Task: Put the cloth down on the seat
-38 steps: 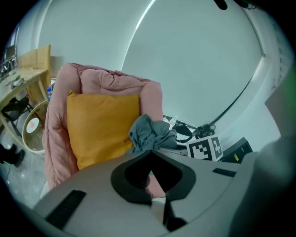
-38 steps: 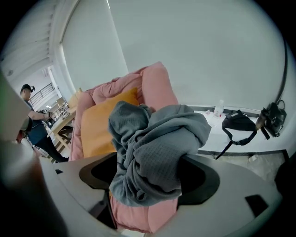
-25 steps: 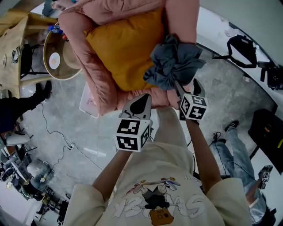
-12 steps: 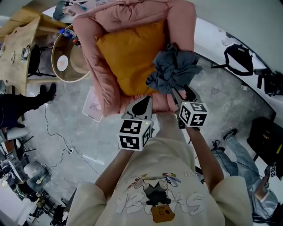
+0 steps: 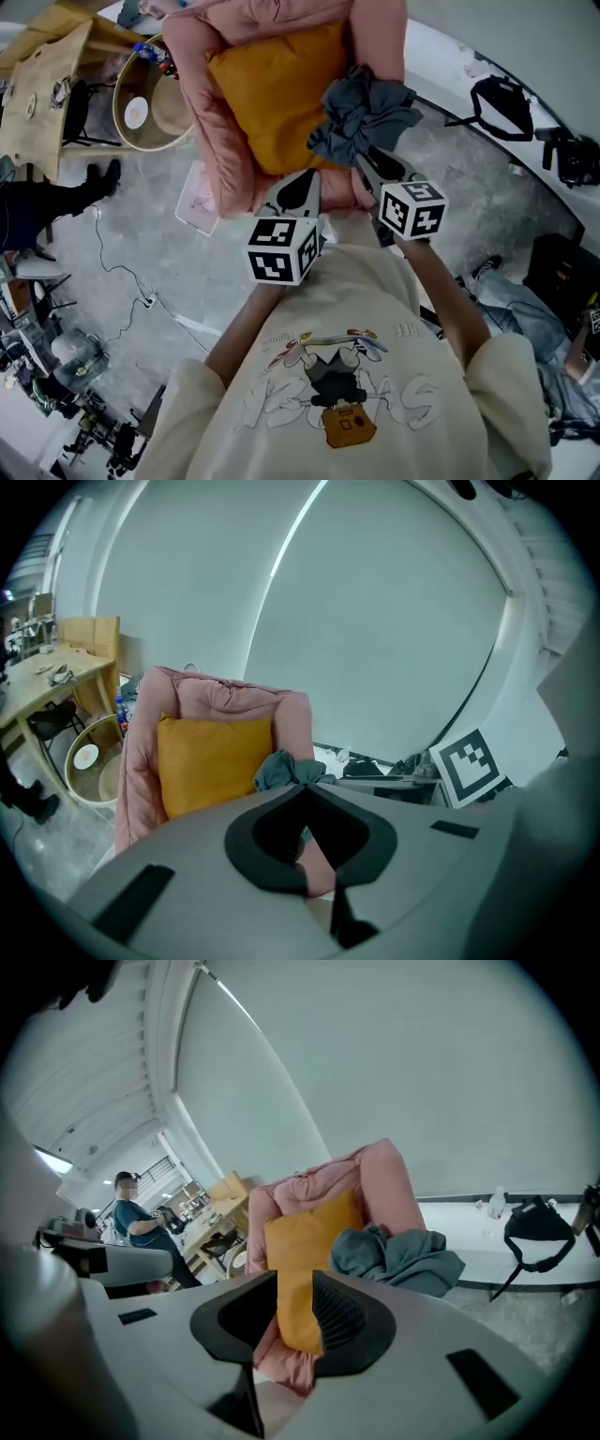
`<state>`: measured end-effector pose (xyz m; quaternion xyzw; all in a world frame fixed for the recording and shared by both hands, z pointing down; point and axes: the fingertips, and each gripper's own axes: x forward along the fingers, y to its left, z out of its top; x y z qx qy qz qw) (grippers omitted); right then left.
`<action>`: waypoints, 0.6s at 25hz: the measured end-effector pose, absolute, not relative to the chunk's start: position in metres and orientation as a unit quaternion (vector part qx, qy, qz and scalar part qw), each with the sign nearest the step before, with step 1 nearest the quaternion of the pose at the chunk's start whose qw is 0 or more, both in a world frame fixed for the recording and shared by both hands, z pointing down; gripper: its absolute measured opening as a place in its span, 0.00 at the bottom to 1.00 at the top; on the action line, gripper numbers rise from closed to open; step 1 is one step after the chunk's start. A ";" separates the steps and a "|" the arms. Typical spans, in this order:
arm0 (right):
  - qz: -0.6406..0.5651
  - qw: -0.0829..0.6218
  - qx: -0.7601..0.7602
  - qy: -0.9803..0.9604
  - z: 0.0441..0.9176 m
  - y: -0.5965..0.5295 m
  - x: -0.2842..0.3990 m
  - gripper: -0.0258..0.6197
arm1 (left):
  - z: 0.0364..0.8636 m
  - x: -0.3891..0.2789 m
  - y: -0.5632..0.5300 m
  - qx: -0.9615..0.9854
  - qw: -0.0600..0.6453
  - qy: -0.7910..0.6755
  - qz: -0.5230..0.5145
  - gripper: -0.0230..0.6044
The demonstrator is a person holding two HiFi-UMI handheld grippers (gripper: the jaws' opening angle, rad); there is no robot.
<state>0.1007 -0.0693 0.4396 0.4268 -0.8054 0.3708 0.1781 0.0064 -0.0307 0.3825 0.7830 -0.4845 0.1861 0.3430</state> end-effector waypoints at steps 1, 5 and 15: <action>0.374 0.179 0.415 -0.810 0.435 -0.062 0.095 0.24 | 0.381 0.007 -0.025 0.782 0.346 -0.485 0.186 0.04; 0.371 0.187 0.359 -0.836 0.421 -0.041 0.072 0.24 | 0.381 0.012 -0.016 0.781 0.348 -0.483 0.187 0.04; 0.352 0.178 0.350 -0.850 0.395 -0.010 0.068 0.24 | 0.370 0.024 -0.017 0.789 0.334 -0.478 0.192 0.04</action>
